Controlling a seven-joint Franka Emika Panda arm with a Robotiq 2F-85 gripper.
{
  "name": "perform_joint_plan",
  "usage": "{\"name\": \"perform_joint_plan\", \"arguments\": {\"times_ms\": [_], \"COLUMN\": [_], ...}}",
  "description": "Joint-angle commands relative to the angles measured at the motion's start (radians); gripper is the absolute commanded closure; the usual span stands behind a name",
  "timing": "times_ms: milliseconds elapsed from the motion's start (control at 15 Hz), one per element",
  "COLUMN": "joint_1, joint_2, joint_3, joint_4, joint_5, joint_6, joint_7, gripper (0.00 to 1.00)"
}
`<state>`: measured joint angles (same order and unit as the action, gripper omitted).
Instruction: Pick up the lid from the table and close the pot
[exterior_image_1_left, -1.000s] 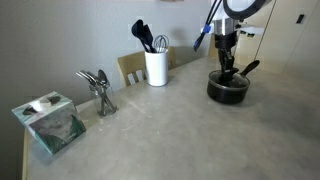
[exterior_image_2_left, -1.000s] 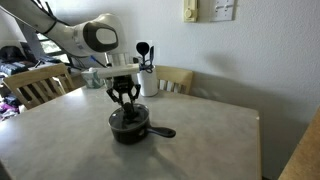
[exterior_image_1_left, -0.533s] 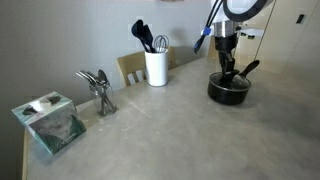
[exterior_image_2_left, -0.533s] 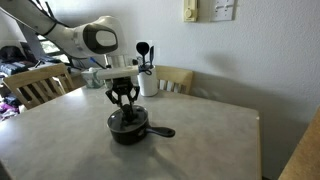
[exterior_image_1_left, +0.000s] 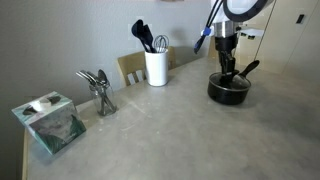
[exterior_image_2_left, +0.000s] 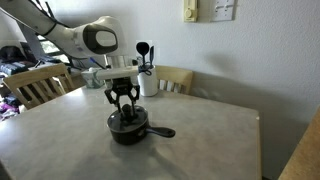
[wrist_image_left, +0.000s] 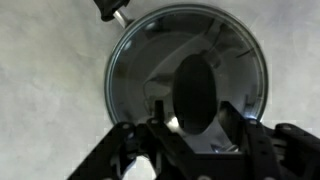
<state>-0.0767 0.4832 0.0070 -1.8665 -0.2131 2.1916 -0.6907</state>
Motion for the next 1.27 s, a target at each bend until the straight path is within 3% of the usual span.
{"name": "perform_joint_plan", "arguments": {"times_ms": [0, 200, 800, 1200], "joint_1": [-0.004, -0.010, -0.039, -0.041], "joint_2": [-0.009, -0.019, -0.131, -0.150], "joint_3": [0.003, 0.003, -0.004, -0.017], "joint_4": [-0.011, -0.013, -0.021, 0.003], "joint_5": [-0.014, -0.006, 0.105, 0.090], "joint_6": [-0.013, -0.031, -0.222, -0.260], "joint_7": [0.005, 0.001, 0.081, 0.100], "gripper": [0.10, 0.00, 0.00, 0.00]}}
